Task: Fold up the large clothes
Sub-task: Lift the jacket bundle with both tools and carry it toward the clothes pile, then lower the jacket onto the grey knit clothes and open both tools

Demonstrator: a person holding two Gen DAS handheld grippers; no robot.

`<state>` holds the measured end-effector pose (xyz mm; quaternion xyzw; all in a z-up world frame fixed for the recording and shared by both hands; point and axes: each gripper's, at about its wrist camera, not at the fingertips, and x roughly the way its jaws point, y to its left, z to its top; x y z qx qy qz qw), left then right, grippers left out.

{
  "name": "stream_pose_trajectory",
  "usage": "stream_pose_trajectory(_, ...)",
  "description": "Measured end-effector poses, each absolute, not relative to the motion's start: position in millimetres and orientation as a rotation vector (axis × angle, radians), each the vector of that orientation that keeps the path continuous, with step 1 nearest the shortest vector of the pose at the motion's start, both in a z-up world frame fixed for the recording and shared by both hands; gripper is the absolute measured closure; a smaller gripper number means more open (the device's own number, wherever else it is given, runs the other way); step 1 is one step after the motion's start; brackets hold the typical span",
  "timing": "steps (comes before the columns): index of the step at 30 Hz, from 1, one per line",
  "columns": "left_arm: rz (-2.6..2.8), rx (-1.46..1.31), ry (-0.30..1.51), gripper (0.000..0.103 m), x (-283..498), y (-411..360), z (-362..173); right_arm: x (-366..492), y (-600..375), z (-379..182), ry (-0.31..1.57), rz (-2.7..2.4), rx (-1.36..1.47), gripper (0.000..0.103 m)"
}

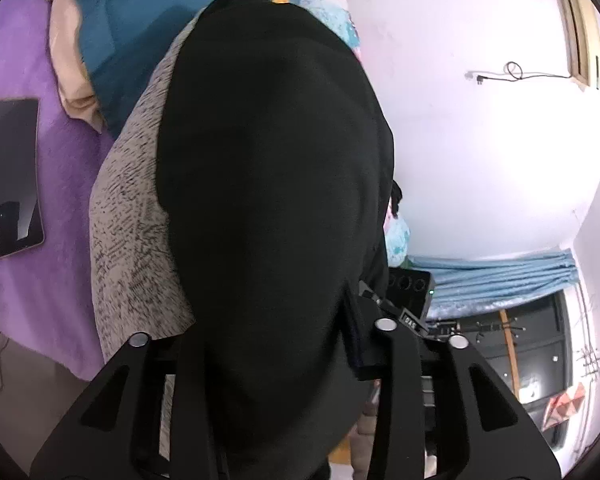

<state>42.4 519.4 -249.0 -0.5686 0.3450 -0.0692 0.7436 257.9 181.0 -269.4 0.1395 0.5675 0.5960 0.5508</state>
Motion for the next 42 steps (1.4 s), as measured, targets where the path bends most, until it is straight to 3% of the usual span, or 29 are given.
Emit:
stream_pose_trajectory(2,-0.133,-1.236,0.757,0.048,43,519,-260,257,184,-285,1.361,1.375,0.308,0.081)
stream_pose_trajectory(5,-0.138,-1.301,0.741,0.048,41,519,-279,261,181,-300,1.4,1.359,0.369,0.074)
stream_pose_trajectory(6,-0.141,-1.299,0.726,0.047,38,518,-278,260,179,-298,1.391,1.367,0.383,0.068)
stream_pose_trajectory(10,-0.104,-1.245,0.727,0.018,23,516,-261,257,168,-289,1.398,1.408,0.461,0.024)
stream_pose_trajectory(14,-0.124,-1.245,0.621,0.011,-11,517,-241,255,152,-274,1.351,1.448,0.51,0.02)
stream_pose_trajectory(16,-0.112,-1.228,0.608,0.01,-28,514,-236,255,144,-268,1.33,1.448,0.497,0.011)
stream_pose_trajectory(23,-0.119,-1.231,0.61,0.01,-70,490,-254,244,125,-280,1.345,1.436,0.438,0.01)
stream_pose_trajectory(40,-0.136,-1.277,0.683,0.01,-71,441,-299,212,120,-314,1.416,1.509,0.448,0.007)
stream_pose_trajectory(42,-0.136,-1.289,0.673,0.012,-70,441,-303,208,123,-316,1.414,1.53,0.447,0.014)
